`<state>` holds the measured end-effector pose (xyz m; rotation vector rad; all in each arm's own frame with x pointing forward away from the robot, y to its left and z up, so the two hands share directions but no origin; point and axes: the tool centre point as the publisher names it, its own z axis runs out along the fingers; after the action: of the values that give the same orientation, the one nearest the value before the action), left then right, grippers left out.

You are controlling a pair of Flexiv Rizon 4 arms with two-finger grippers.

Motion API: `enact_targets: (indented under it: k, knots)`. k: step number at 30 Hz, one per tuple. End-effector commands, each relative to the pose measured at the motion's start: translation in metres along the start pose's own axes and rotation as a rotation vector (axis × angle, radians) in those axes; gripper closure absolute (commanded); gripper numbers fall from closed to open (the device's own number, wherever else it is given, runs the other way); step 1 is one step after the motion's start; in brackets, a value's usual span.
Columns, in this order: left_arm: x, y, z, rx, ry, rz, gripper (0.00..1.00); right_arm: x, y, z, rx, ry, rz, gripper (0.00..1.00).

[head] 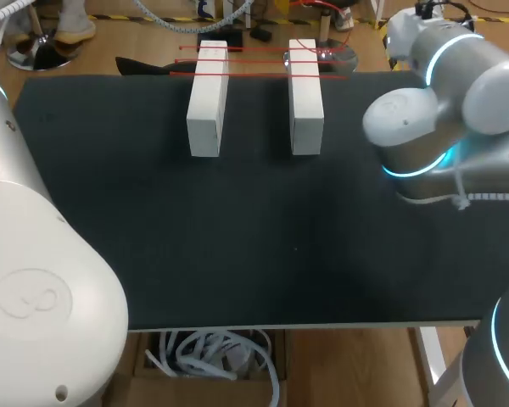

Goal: Grab the tape and strap the tape.

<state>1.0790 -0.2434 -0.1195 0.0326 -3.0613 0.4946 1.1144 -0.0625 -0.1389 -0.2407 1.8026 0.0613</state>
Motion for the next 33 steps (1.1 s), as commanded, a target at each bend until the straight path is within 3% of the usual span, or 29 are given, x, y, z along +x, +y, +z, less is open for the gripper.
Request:
enact_targets:
  k: [1, 3, 6, 10, 15, 19, 21, 24, 27, 28, 29, 33]
  knots:
    - [0.0, -0.001, -0.001, -0.005, 0.001, -0.002, 1.0, -0.003, -0.004, -0.004, -0.09, 0.011, -0.003, 0.0]
    - [0.0, -0.001, -0.001, -0.005, 0.001, -0.002, 1.0, -0.003, -0.004, -0.004, -0.09, 0.011, -0.003, 0.0]
    - [-0.004, 0.024, -0.011, -0.105, -0.011, -0.074, 1.0, -0.003, -0.004, -0.004, -0.09, 0.011, -0.003, 0.0]
    - [0.0, 0.083, -0.033, -0.194, -0.028, -0.252, 1.0, -0.003, -0.004, -0.004, -0.09, 0.011, -0.003, 0.0]
    - [0.02, 0.169, -0.068, -0.273, -0.052, -0.487, 1.0, -0.003, -0.004, -0.004, -0.09, 0.011, -0.003, 0.0]
    - [0.036, 0.226, -0.08, -0.354, -0.008, -0.639, 1.0, -0.003, -0.004, -0.004, -0.09, 0.011, -0.003, 0.0]
    - [0.043, 0.254, -0.08, -0.34, 0.011, -0.704, 1.0, -0.003, -0.004, -0.004, -0.09, 0.011, -0.003, 0.0]
    - [0.052, 0.285, -0.079, -0.327, 0.03, -0.767, 1.0, -0.003, -0.004, -0.004, -0.09, 0.011, -0.003, 0.0]
    - [0.055, 0.3, -0.077, -0.304, 0.036, -0.79, 1.0, -0.003, -0.004, -0.004, -0.09, 0.011, -0.003, 0.0]
    - [0.054, 0.304, -0.075, -0.3, 0.041, -0.789, 0.69, -0.003, -0.004, -0.004, -0.09, 0.011, -0.003, 0.0]
    - [0.054, 0.304, -0.075, -0.3, 0.041, -0.789, 0.0, -0.003, -0.004, -0.004, -0.09, 0.011, -0.003, 0.0]
    - [0.054, 0.304, -0.075, -0.3, 0.041, -0.789, 0.0, -0.003, -0.004, -0.004, -0.09, 0.011, -0.003, 0.0]
